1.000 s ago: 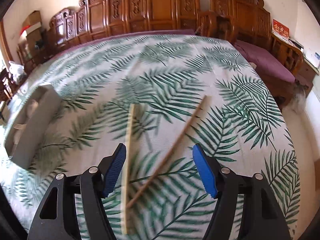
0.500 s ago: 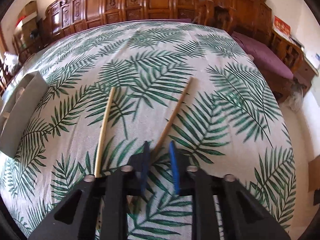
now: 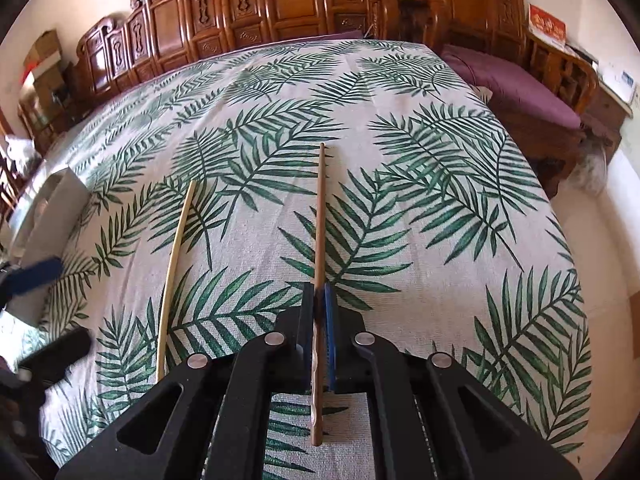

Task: Organize utensils
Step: 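Grasp another wooden chopstick with the left tool while the right tool holds its chopstick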

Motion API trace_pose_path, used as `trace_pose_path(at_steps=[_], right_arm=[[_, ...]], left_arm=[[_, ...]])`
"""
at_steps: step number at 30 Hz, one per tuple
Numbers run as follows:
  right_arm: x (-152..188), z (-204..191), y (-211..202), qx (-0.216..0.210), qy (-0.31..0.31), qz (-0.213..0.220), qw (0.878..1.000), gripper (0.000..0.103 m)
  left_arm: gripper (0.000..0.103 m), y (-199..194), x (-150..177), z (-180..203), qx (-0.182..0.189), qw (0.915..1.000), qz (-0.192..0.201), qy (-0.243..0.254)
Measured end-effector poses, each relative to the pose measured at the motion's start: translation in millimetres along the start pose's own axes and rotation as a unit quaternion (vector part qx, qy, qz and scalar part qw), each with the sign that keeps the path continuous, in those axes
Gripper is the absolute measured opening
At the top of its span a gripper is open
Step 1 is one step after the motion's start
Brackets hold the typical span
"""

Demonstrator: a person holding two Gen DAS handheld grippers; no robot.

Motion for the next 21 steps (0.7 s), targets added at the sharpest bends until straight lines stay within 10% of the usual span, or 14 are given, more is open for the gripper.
trace_pose_path(at_steps=[14, 21], right_arm=[[-3.2, 10.5, -1.2, -0.009, 0.025, 0.005, 1.0, 0.006], [-2.8, 4.3, -0.5, -0.008, 0.015, 0.005, 1.0, 0.006]], left_arm=[[0.046, 43.6, 1.6, 32.3, -0.015, 0.9987, -0.037, 0.032], [0.009, 37.5, 3.9, 14.6, -0.013, 0.9986, -0.05, 0.006]])
Point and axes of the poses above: each gripper's, at about its wrist camera, not at the fingertips, and y roughly the way its jaws point, z to its right, x to its underside, the point moved 5 cm from there along y, roughly the way its jaws point, and after that the axes turned 8 degrees about z, right-handed, at the moved point
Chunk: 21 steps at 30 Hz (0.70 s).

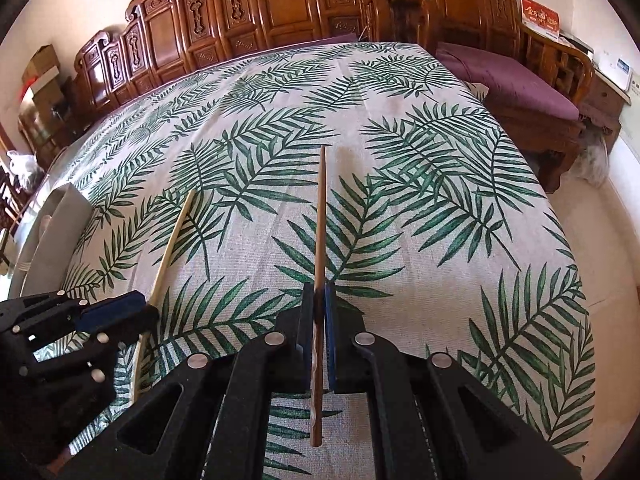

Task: Organize utensils
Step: 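Grasp another wooden chopstick with the left tool while the right tool holds its chopstick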

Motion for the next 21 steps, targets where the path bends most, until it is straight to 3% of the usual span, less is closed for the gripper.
trace_pose_path(at_steps=[11, 21], right_arm=[[2.5, -19.6, -1.6, -0.014, -0.019, -0.003, 1.0, 0.006], [1.3, -55.2, -13.5, -0.041, -0.042, 0.008, 0.998, 0.006]], left_arm=[[0.004, -14.1, 9.3, -15.5, 0.006, 0.9997, -0.015, -0.016], [0.004, -53.1, 12.5, -47.2, -0.012, 0.9996, 0.002, -0.024]])
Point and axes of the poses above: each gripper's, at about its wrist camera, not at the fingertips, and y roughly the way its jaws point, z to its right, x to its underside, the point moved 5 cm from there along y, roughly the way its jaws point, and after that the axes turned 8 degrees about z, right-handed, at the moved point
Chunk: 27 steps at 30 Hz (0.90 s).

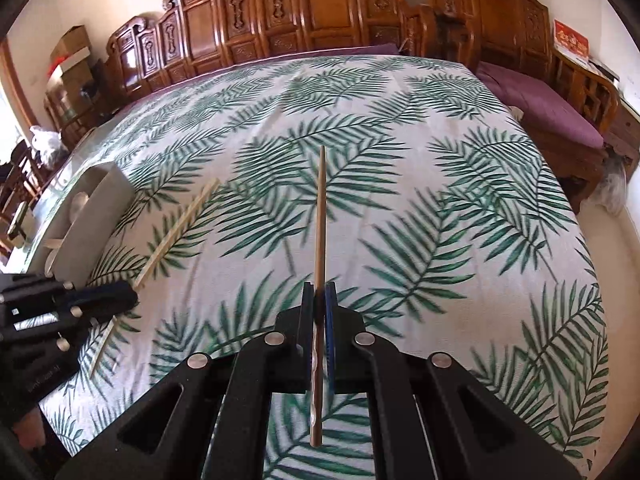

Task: Organize utensils
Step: 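Grasp another wooden chopstick with the left tool while the right tool holds its chopstick, then carry the chopstick into the grey tray with the left tool while the right tool follows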

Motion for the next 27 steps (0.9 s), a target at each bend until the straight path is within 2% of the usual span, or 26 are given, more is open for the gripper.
trace_pose_path(at_steps=[9, 17, 27], right_arm=[[2.3, -45.3, -11.5, -0.017, -0.043, 0.001, 0.999, 0.006], [10.7, -81.0, -17.6, -0.032, -0.049, -0.002, 0.998, 0.006], [-11.0, -133.8, -42.1, -0.053, -0.071, 0.021, 0.996, 0.006]], left_arm=[[0.004, -34.1, -4.0, -35.7, -0.007, 0.9996, 0.021, -0.019], [0.004, -63.5, 1.5, -61.9, -0.001, 0.9989, 0.037, -0.028], [0.004, -92.9, -0.2, -110.8, 0.0, 0.9974, 0.054, -0.048]])
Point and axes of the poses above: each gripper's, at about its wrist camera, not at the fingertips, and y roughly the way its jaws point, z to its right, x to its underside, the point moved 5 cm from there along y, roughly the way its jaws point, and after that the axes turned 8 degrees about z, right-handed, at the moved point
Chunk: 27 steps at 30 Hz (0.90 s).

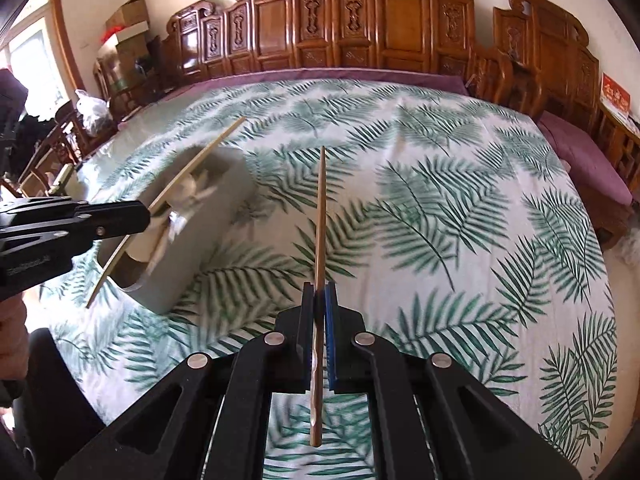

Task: Organize utensils
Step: 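Carry the chopstick into the grey tray with the left tool while the right tool follows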

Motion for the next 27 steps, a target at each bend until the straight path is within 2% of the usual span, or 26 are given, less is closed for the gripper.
trace_pose_path(at_steps=[6, 11, 18, 27], right_arm=[[-18.2, -21.4, -6.5, -0.016, -0.006, 0.009, 1.0, 0.006], [-33.4, -33.9, -11.2, -0.024, -0.015, 0.015, 0.999, 0.006], [-46.1, -47.3, -10.5, -0.03, -0.033, 0.018, 0.999, 0.006], [-40.8, -58.4, 0.1, -0.029, -0.04, 0.004, 0.999, 0.006]], left_arm=[[0.004, -4.1, -7.6, -35.1, -0.011, 0.9999, -0.007, -0.003], [0.004, 7.0, -7.0, -58.4, -0.014, 0.9996, -0.026, 0.0], [0.004, 31.3, 3.8, -75.3, -0.018, 0.9986, -0.049, 0.003], [0.004, 57.1, 20.3, -85.8, -0.012, 0.9972, -0.073, -0.012]])
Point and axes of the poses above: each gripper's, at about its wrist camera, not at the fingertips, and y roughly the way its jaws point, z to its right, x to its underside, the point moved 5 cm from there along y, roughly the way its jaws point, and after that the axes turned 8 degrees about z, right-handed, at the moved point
